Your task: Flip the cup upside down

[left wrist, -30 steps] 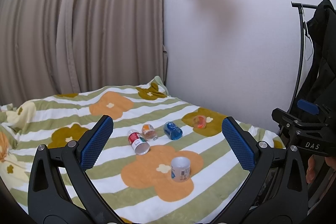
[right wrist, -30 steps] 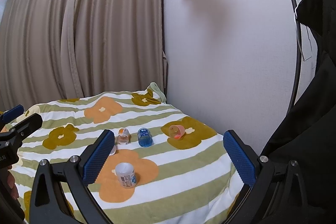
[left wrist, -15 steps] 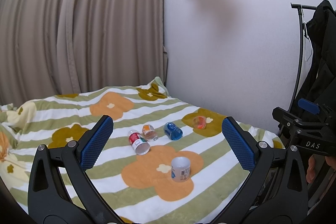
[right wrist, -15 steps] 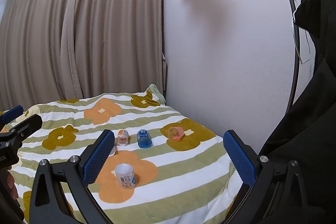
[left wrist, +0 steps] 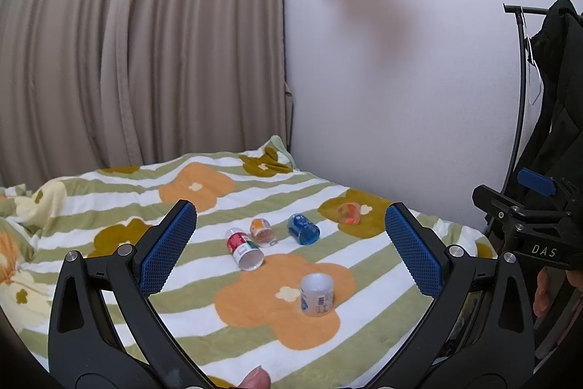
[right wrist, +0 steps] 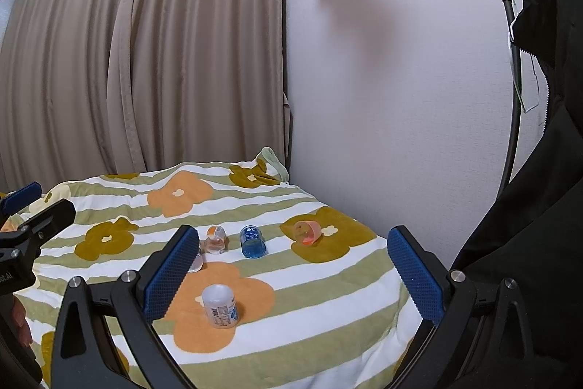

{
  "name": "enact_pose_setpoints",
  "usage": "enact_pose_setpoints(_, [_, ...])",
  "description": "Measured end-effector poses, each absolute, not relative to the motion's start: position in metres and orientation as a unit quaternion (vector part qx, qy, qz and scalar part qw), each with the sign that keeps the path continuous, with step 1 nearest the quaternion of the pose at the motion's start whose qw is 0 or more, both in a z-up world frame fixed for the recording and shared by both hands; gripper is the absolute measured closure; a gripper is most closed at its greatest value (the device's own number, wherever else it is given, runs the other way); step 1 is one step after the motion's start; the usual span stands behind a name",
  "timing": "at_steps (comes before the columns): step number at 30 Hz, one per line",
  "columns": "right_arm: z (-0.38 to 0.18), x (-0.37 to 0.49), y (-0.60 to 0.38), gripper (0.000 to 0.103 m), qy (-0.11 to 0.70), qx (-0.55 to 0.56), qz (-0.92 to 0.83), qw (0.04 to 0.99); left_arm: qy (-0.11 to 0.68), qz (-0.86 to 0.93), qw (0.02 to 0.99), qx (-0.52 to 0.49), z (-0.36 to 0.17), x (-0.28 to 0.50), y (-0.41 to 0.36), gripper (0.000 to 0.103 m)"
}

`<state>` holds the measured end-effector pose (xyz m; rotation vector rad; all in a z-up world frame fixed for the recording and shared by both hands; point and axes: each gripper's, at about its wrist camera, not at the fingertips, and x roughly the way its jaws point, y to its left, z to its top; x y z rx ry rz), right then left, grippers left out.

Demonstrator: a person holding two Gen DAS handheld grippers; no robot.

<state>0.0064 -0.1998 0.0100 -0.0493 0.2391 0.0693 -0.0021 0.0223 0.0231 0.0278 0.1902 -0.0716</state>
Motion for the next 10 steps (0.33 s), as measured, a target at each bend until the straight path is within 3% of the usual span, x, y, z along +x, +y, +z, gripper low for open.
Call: enact_pose_setpoints(10, [0.0093, 0.0059, -0.1998, 0.000, 0.119, -0.025, 0.035, 0.992, 0.078, -0.032, 0.996, 0.016, 0.0209, -0.0037, 0.0243, 0.000])
